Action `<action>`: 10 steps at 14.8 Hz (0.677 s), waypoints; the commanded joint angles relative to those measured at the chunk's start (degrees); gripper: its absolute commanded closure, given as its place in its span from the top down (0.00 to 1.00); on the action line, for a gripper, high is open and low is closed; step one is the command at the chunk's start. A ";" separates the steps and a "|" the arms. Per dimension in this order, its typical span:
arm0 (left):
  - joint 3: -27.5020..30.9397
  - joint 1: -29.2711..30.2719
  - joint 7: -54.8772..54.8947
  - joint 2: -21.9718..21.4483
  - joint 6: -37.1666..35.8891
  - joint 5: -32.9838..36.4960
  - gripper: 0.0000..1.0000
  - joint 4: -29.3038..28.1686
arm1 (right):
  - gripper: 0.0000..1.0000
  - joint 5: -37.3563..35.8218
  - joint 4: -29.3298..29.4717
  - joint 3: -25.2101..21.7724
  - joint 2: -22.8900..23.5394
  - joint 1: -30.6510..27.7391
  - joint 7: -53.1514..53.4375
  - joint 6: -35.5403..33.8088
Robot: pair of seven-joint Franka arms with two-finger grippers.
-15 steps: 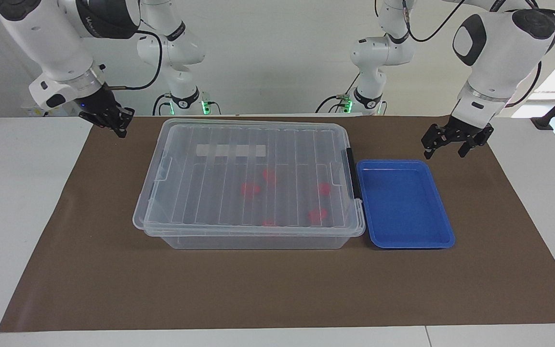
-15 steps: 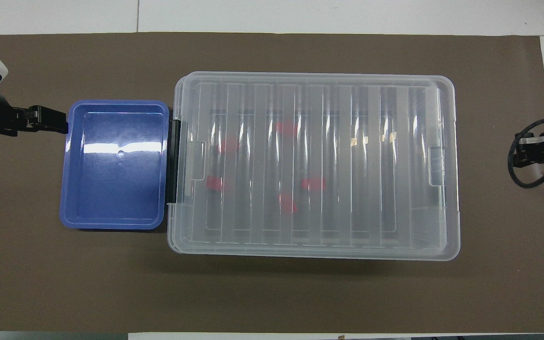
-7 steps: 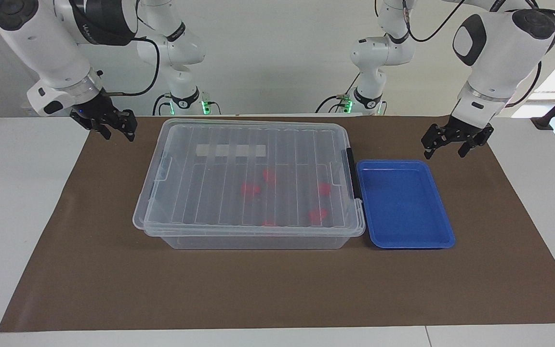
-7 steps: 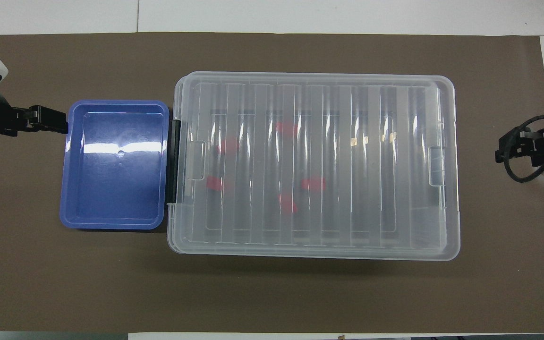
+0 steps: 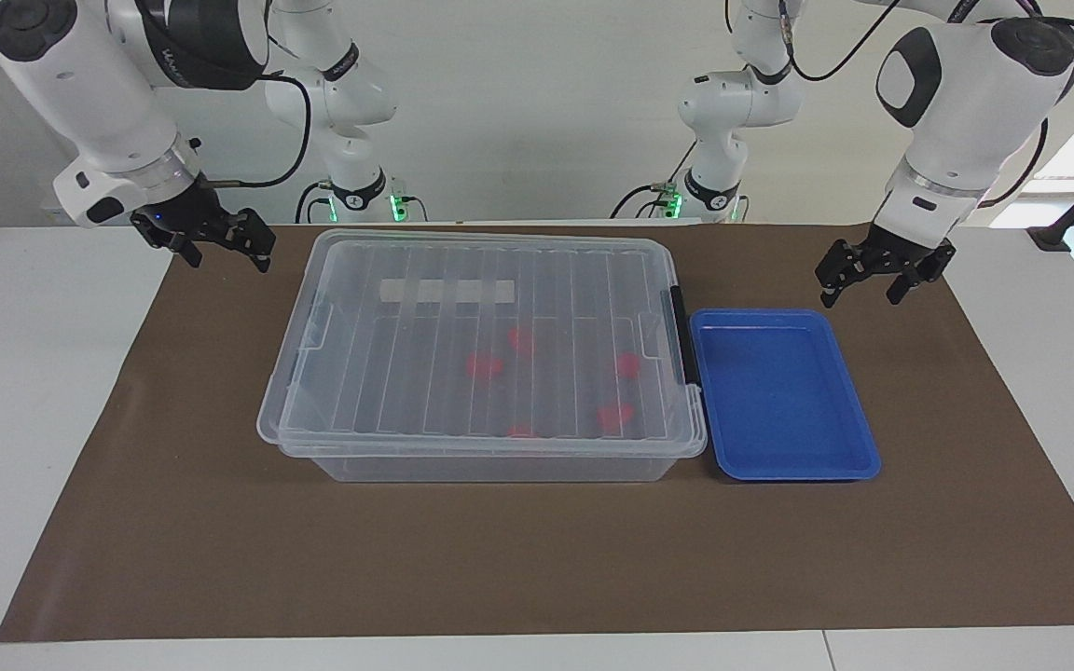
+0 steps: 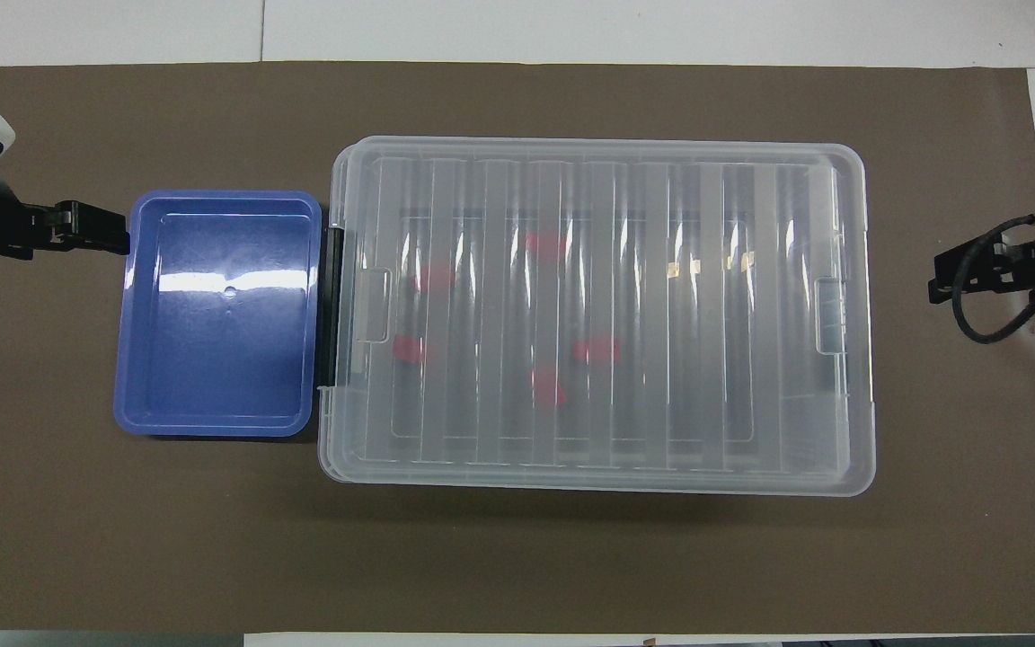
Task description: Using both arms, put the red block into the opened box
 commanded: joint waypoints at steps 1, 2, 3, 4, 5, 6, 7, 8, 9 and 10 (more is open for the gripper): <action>-0.28 0.58 0.75 -0.82 -0.73 -0.07 1.00 -0.31 | 1.00 -0.95 0.80 0.63 0.14 -0.29 0.20 -0.43; -0.28 0.58 0.75 -0.82 -0.73 -0.07 1.00 -0.31 | 1.00 -0.95 0.89 0.63 0.15 -0.29 0.11 -0.43; -0.28 0.58 0.75 -0.82 -0.73 -0.07 1.00 -0.31 | 1.00 -0.95 0.89 0.63 0.15 -0.38 0.11 -0.52; -0.28 0.58 0.75 -0.82 -0.73 -0.07 1.00 -0.31 | 1.00 -0.95 0.89 0.63 0.15 -0.38 0.11 -0.43; -0.28 0.58 0.75 -0.82 -0.73 -0.07 1.00 -0.31 | 1.00 -0.95 0.89 0.63 0.15 -0.38 -0.06 -0.43; -0.37 0.58 0.75 -0.82 -0.73 -0.07 1.00 -0.31 | 1.00 -1.03 0.89 0.54 0.15 -0.38 -0.76 -0.35; -0.28 0.58 0.75 -0.82 -0.73 -0.07 1.00 -0.31 | 1.00 -1.12 1.06 0.54 0.15 -0.38 -2.07 0.70; -0.28 0.58 0.75 -0.82 -0.73 -0.07 1.00 -0.31 | 1.00 -1.04 1.24 0.54 0.15 -0.47 -2.96 1.67; -0.28 0.58 0.75 -0.82 -0.73 -0.07 1.00 -0.31 | 1.00 -1.03 1.33 0.45 0.15 -0.47 -3.23 2.11; -0.37 0.58 0.75 -0.82 -0.73 -0.07 1.00 -0.31 | 1.00 -1.03 1.33 0.45 0.15 -0.47 -3.23 2.81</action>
